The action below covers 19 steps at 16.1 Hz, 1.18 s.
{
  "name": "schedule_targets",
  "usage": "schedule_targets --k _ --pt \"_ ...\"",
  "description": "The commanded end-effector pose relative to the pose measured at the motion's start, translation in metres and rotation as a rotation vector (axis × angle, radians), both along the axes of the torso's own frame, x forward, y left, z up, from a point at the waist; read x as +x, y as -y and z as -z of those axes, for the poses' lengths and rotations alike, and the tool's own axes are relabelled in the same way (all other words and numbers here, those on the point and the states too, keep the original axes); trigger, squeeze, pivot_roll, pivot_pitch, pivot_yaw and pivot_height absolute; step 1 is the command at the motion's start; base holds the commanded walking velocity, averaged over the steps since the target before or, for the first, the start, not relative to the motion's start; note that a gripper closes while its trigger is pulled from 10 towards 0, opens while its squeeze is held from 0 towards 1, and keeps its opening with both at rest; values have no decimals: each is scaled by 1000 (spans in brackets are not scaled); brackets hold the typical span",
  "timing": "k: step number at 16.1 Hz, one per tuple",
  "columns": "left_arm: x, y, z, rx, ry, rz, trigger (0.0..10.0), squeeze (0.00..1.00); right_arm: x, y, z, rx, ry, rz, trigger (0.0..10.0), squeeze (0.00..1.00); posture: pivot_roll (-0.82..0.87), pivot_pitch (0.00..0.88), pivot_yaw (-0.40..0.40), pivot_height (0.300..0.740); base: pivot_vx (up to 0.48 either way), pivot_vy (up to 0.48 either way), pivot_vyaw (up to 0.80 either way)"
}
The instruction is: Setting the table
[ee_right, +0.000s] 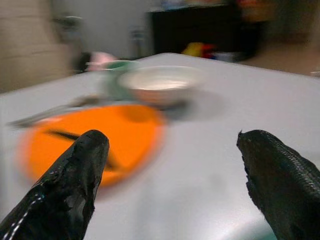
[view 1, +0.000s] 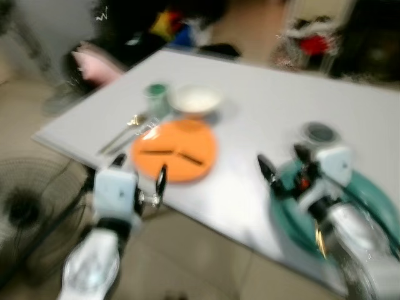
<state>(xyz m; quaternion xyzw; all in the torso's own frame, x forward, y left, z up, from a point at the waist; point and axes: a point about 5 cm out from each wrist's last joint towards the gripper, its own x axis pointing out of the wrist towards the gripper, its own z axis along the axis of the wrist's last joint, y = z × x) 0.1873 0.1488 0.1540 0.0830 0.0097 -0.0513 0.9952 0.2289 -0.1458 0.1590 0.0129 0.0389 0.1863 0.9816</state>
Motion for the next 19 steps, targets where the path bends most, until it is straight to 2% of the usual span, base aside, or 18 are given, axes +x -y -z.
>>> schedule_targets --k 1,7,19 --pt "-1 1 -4 1 13 0 10000 0 -1 0 -2 7 5 -17 10000 1000 -26 0 68 740 0 0 800" --pt "-8 -1 -3 9 -1 -20 10000 0 2 -3 2 8 -1 -56 10000 1000 4 0 47 740 0 231 800" --pt "3 -12 -8 60 13 -26 10000 0 4 -3 6 66 -15 10 10000 1000 -7 0 66 740 0 327 800"
